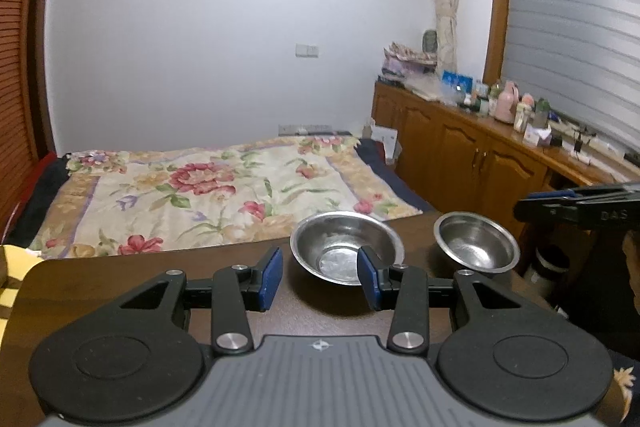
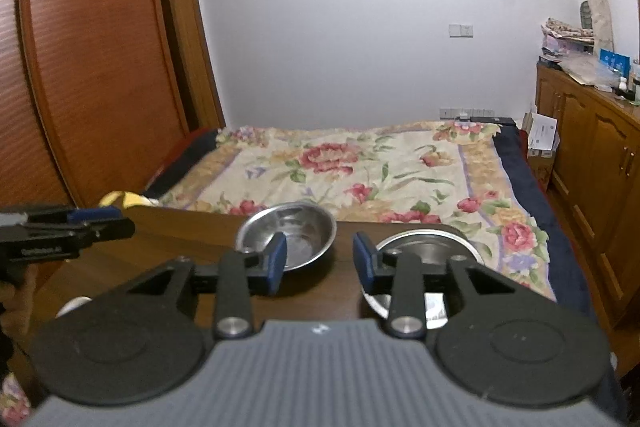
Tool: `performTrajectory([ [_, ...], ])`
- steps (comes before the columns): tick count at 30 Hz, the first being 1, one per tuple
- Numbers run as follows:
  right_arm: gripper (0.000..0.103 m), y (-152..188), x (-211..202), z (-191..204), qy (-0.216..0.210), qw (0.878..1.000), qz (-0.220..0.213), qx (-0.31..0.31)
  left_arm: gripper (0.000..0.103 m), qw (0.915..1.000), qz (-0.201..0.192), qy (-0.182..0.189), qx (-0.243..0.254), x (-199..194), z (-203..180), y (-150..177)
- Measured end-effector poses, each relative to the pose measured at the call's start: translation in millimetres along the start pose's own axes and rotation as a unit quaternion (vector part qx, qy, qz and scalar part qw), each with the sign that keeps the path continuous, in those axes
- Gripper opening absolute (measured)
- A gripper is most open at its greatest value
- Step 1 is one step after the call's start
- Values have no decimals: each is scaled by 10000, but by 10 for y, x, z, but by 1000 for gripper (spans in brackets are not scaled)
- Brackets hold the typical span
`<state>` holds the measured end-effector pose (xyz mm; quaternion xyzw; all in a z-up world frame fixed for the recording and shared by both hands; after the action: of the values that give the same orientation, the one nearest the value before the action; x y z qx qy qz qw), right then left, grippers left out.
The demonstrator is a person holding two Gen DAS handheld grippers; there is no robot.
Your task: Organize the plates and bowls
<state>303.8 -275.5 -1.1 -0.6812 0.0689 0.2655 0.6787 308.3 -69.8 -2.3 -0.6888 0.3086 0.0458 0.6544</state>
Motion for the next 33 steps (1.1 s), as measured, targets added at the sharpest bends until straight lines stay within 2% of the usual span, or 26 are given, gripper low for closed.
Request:
performTrajectory([
  [9, 38, 75, 765, 35, -195, 9976, 640, 168, 43, 9989, 430, 165, -94, 490, 151, 6],
  [13, 38, 70, 985, 72, -253, 9958, 869, 148, 43, 9976, 618, 204, -218, 698, 229, 24],
  [23, 38, 104, 1328, 107, -421, 9902, 1332, 43, 40, 9933, 988, 380, -467, 1044, 312, 102],
  [33, 38, 148, 1457, 113, -479, 9879, 1475, -20, 35, 9884, 1186, 487, -810, 1269, 326, 125],
])
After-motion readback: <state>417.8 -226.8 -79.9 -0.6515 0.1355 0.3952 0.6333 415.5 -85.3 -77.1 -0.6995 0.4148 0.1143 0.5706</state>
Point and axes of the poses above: each gripper's, at about its wrist camera, not at the fingertips, and x roughly the way its jaws point, z to its left, y to its underside, the point moved 8 cm from there along x, roughly the way its jaws point, and after that the axes turned 4 degrees about -x, right-handed, at the moved point
